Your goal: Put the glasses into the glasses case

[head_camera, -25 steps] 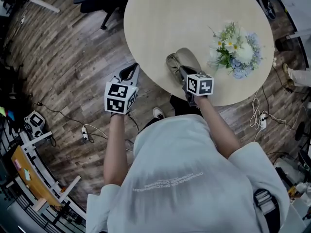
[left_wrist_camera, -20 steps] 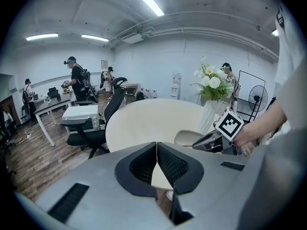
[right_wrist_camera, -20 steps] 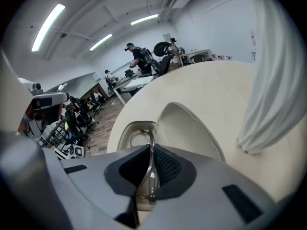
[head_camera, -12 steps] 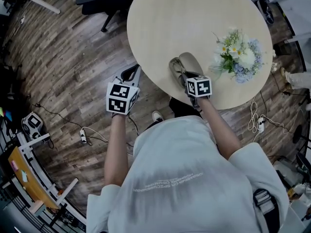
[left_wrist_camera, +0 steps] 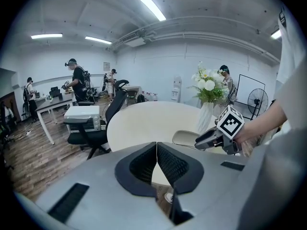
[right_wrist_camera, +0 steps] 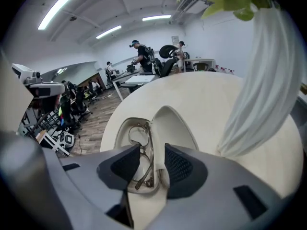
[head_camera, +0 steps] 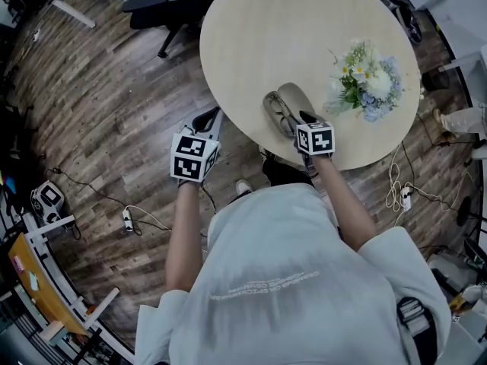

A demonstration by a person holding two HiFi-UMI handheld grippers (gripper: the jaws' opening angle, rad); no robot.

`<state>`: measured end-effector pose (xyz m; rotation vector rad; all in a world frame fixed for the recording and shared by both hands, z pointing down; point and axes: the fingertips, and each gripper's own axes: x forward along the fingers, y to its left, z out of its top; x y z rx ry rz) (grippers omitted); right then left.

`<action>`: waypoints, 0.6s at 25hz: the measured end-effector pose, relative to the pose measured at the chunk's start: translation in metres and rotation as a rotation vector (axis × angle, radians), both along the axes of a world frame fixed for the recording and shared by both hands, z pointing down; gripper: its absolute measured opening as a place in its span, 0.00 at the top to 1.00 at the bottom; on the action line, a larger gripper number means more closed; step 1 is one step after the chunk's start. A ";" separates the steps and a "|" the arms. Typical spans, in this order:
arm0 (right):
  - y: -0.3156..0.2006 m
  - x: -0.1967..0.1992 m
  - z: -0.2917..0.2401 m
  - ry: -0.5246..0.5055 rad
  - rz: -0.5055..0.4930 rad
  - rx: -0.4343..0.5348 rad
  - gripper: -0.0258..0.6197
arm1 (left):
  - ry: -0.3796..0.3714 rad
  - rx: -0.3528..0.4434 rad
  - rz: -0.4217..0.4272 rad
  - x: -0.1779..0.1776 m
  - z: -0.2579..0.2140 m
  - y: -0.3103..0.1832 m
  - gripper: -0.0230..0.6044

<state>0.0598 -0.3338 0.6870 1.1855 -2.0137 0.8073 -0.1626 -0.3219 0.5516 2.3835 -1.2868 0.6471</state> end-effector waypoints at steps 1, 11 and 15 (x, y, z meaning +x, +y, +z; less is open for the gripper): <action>0.001 0.003 -0.005 0.001 0.011 0.013 0.71 | 0.002 0.006 0.003 0.000 -0.001 0.002 0.94; 0.029 0.028 -0.078 0.010 0.055 0.201 0.77 | 0.004 0.095 0.062 0.010 -0.028 0.025 0.94; 0.041 0.034 -0.117 0.066 0.036 0.300 0.81 | -0.011 0.156 0.095 0.012 -0.047 0.036 0.94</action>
